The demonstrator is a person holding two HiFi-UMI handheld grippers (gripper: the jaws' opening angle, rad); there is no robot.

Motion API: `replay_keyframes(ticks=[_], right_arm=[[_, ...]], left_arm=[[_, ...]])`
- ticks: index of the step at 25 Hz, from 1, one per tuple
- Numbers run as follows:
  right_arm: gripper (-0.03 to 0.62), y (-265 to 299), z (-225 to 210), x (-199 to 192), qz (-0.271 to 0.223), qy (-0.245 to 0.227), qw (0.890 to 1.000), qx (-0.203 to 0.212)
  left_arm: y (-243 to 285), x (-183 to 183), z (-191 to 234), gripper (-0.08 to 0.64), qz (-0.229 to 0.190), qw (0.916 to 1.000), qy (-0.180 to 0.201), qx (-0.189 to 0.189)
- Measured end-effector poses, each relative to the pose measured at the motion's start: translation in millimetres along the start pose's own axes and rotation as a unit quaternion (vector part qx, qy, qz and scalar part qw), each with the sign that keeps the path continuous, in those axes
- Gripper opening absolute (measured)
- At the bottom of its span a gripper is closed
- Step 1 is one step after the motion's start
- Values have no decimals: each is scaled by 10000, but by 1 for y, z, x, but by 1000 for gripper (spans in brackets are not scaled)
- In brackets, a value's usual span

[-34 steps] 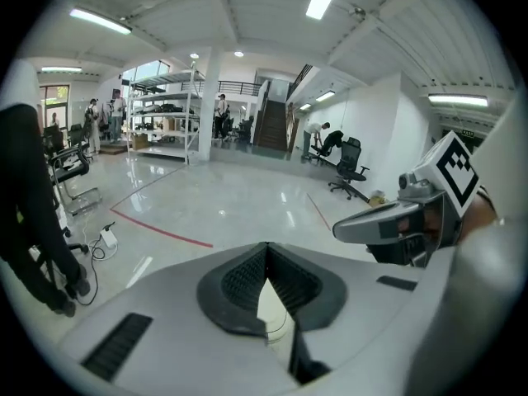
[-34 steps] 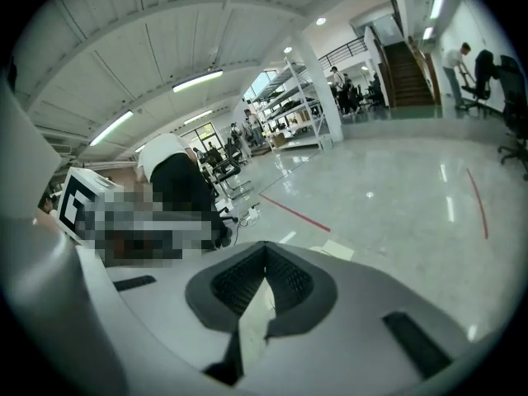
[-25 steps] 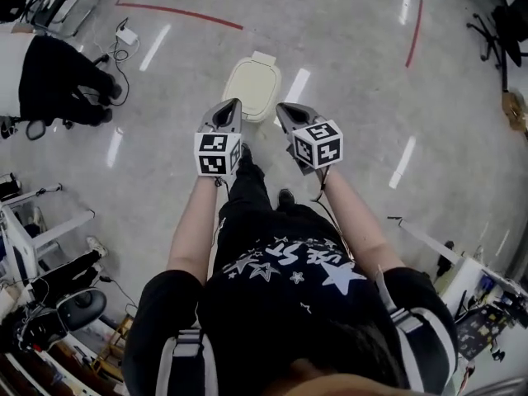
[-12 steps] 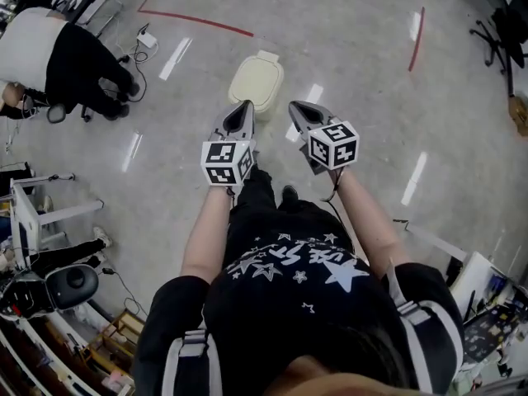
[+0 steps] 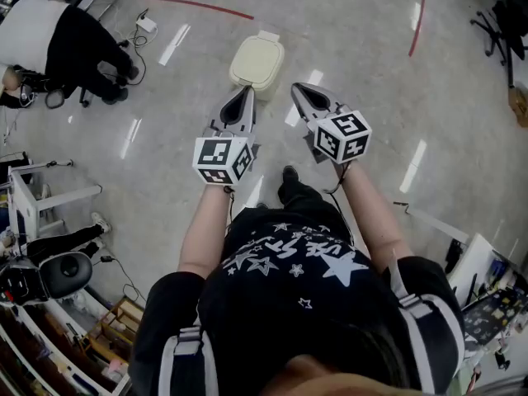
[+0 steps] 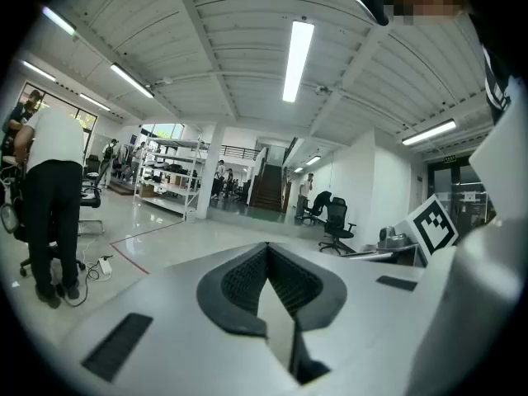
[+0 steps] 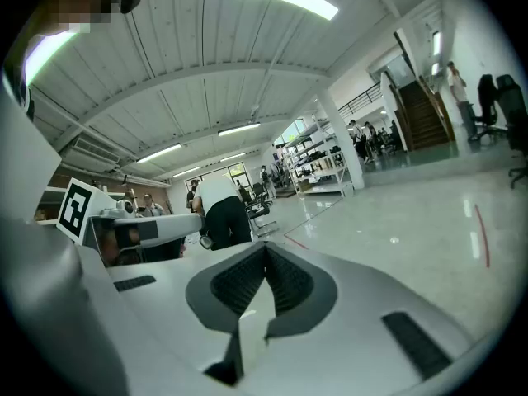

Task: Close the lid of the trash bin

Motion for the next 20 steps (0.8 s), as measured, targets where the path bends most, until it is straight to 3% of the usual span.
replay_keyframes(ticks=[11,20], right_arm=[[6,-18,82,-17,-278,-126,9992,-239],[6,-61,155,-13,-603,-719,9946,-435]], left_arm=[[-91,7,17,11,-237,9996,-29,-133],[-158,19,-7,11,-519,9971,21,-554]])
Point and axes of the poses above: the fingertips, and each gripper's own axes: y forward along the fingers, z to its left, x out of its top, the point moved 3 cm from there along -y, backward along the fingers, and after that the axes turned 2 degrees about x, right-handed, at the moved point
